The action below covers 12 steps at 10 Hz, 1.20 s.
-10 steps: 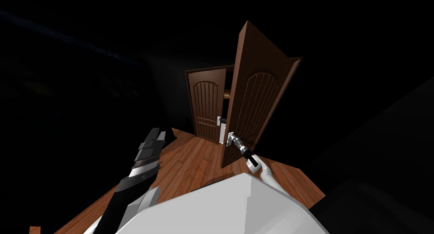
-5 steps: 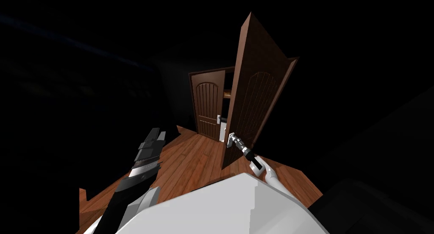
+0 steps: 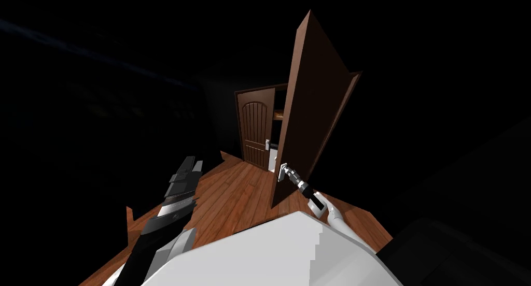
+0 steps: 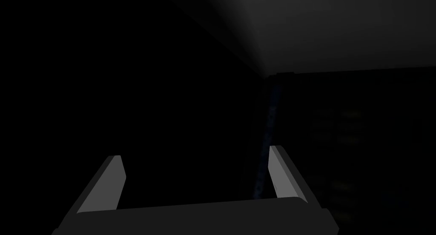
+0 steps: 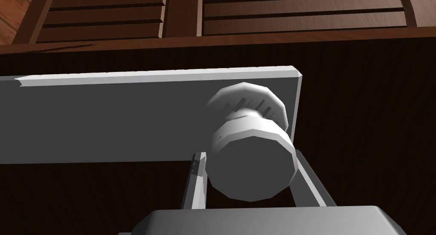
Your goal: Pull the door open
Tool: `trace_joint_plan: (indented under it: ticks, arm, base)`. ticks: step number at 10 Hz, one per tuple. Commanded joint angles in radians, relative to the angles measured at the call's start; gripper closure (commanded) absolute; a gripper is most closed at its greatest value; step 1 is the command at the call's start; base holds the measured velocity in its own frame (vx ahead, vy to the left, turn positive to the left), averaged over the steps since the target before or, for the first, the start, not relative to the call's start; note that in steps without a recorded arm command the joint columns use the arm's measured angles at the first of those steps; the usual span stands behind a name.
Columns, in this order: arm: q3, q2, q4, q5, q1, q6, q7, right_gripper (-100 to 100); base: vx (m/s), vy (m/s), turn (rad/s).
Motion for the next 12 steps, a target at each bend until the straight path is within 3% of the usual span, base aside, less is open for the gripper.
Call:
trace_joint_plan:
  ticks: [1,7,8,9,12]
  arm:
    - [0.010,-0.010,0.004,0.004,0.007,-0.026,-0.010,100]
    - [0.025,-0.054,0.029,0.013,0.018,-0.109,-0.048,100]
    - [0.019,-0.053,0.027,0.012,0.015,-0.092,-0.043,100]
    - [0.020,-0.061,0.038,0.015,0.019,-0.114,-0.051,100]
    - [0.022,-0.072,0.051,0.018,0.020,-0.144,-0.060,100]
  base:
    - [-0.221,-0.104,0.125]
    - [-0.198,-0.127,0.128]
    - [-0.090,-0.046,0.012]
    - [-0.136,-0.063,0.113]
    - [-0.165,-0.117,0.129]
